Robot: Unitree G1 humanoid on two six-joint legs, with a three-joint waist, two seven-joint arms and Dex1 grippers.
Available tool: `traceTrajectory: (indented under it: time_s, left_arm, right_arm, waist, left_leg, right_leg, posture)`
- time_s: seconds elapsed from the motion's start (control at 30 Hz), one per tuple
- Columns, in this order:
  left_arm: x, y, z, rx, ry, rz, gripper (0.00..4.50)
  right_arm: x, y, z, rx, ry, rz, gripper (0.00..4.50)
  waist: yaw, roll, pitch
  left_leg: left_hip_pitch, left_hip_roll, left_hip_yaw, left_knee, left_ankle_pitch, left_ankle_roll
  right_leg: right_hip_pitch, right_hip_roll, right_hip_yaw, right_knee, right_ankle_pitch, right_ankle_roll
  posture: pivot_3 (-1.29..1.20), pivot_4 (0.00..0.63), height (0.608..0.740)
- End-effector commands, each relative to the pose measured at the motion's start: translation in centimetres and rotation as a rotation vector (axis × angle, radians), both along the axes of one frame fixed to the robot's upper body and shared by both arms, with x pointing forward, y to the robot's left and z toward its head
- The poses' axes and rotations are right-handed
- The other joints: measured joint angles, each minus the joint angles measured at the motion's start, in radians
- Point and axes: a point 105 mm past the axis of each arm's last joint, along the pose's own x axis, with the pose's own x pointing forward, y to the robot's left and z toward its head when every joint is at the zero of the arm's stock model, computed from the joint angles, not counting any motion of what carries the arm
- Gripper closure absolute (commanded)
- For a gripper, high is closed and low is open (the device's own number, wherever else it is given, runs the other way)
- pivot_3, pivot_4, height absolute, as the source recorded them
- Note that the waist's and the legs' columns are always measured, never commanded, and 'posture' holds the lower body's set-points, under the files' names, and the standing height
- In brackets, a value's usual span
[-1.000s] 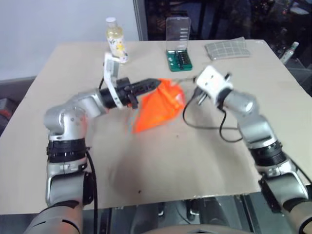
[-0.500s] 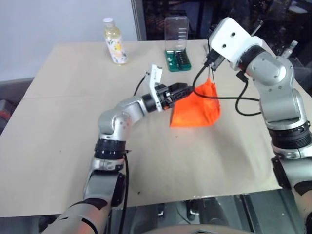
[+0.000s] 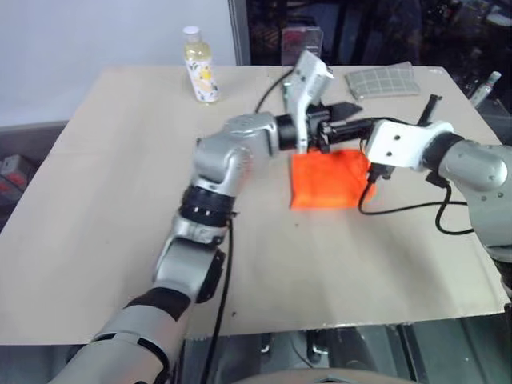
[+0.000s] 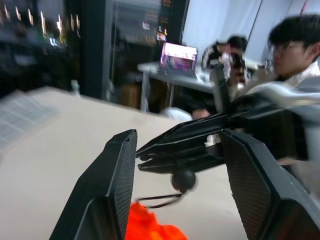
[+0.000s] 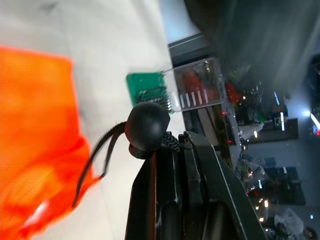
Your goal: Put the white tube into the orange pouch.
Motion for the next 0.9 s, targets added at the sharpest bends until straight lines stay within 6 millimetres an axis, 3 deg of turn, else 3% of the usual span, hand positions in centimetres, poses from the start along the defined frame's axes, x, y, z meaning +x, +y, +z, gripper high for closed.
traceTrajectory:
  time_s: [0.03,0.27,0.37,0.5,0.83,0.9]
  left_arm:
    - [-0.4,-0.8,0.6,0.026,-0.014,-0.029,1.79]
    - [0.1,-0.7,0.0,0.066,0.000,0.005,1.79]
    - [-0.1,-0.8,-0.1,0.079,0.000,0.001,2.57]
    - [-0.1,-0.8,-0.1,0.072,-0.006,-0.001,4.44]
    - [-0.5,-0.7,0.3,0.058,-0.050,-0.023,4.44]
    - [-0.5,-0.3,0.2,0.092,-0.092,-0.026,3.70]
  right_arm:
    - [-1.0,-0.3,1.6,-0.030,-0.085,-0.003,4.50]
    - [-1.1,-0.5,1.1,-0.038,-0.084,-0.029,4.50]
    - [-1.0,-0.5,1.0,-0.036,-0.081,-0.033,4.50]
    - [-0.9,-0.4,1.0,-0.033,-0.080,-0.031,4.50]
    - [-0.8,-0.8,0.7,-0.031,-0.067,-0.052,4.50]
    - [-0.8,-0.8,0.6,-0.031,-0.062,-0.053,4.50]
  waist:
    - [-0.003,0.000,0.000]
    - [0.000,0.000,0.000]
    - [0.001,0.000,0.000]
    - [0.001,0.000,0.000]
    - [0.001,0.000,0.000]
    - [0.001,0.000,0.000]
  left_leg:
    - [0.000,0.002,0.001,0.000,0.000,0.000]
    - [0.000,0.004,0.001,0.000,0.000,-0.001]
    - [0.000,0.003,0.001,0.000,0.000,-0.001]
    - [-0.001,0.002,0.000,0.000,0.000,-0.001]
    - [-0.001,0.002,0.000,0.000,0.000,-0.001]
    - [0.000,0.002,0.000,0.000,0.000,-0.001]
  right_leg:
    - [-0.001,0.000,0.000,0.000,0.000,0.000]
    - [-0.001,0.001,0.000,0.000,0.000,0.000]
    - [-0.001,0.000,0.001,0.000,0.000,0.000]
    - [-0.001,0.000,0.002,0.000,0.000,0.000]
    - [-0.001,0.000,0.002,0.000,0.000,0.000]
    - [-0.001,0.000,0.002,0.000,0.000,0.000]
  posture:
    - [0.00,0.150,0.740]
    - [0.00,0.150,0.740]
    - [0.00,0.150,0.740]
    - [0.00,0.150,0.740]
    - [0.00,0.150,0.740]
    - [0.00,0.150,0.740]
